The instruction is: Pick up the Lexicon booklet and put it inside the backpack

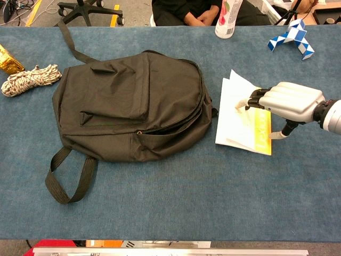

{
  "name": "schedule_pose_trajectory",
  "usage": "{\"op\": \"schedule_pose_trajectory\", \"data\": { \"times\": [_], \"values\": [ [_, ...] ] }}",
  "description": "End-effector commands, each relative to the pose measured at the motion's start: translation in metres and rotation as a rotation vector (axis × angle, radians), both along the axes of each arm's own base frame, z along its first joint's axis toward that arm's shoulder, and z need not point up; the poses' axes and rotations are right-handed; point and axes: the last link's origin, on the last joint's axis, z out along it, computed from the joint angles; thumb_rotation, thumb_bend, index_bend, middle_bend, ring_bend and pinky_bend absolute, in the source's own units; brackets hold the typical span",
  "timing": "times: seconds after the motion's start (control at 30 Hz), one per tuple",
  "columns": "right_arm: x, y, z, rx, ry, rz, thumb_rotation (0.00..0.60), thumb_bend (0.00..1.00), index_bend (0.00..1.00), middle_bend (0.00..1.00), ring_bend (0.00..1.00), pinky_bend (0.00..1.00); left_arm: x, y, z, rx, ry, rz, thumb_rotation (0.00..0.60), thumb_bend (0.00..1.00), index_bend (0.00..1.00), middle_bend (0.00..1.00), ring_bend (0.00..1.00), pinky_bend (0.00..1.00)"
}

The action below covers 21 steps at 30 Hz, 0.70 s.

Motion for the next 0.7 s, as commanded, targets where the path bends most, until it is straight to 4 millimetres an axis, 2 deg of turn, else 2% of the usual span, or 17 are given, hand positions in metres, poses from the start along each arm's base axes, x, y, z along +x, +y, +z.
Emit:
{"op": "schedule_pose_trajectory", "data": {
  "times": [0.03, 0.5, 0.7],
  "values": [
    [0.000, -0.005, -0.002, 0.003, 0.019, 0.001, 0.600, 0.14, 0.15, 0.25, 0.15, 0.32, 0.000, 0.000, 0.000, -0.001, -0.003, 0.001, 0.600, 0.17, 0.34, 0.31, 0.26, 0.28],
    [-0.010, -0.023, -0.003, 0.010, 0.102, -0.035, 0.600, 0.10, 0.12, 0.25, 0.14, 0.31, 0.002, 0.001, -0.001, -0.002, 0.003, -0.004, 0.600, 0.17, 0.34, 0.31, 0.26, 0.28],
    [-0.003, -0.040, 0.008, -0.075, 0.010, -0.081, 0.600, 0.10, 0.11, 0.25, 0.14, 0.31, 0.001, 0.002, 0.000, 0.004, 0.005, -0.005, 0.600, 0.17, 0.34, 0.31, 0.26, 0.28]
  ]
}}
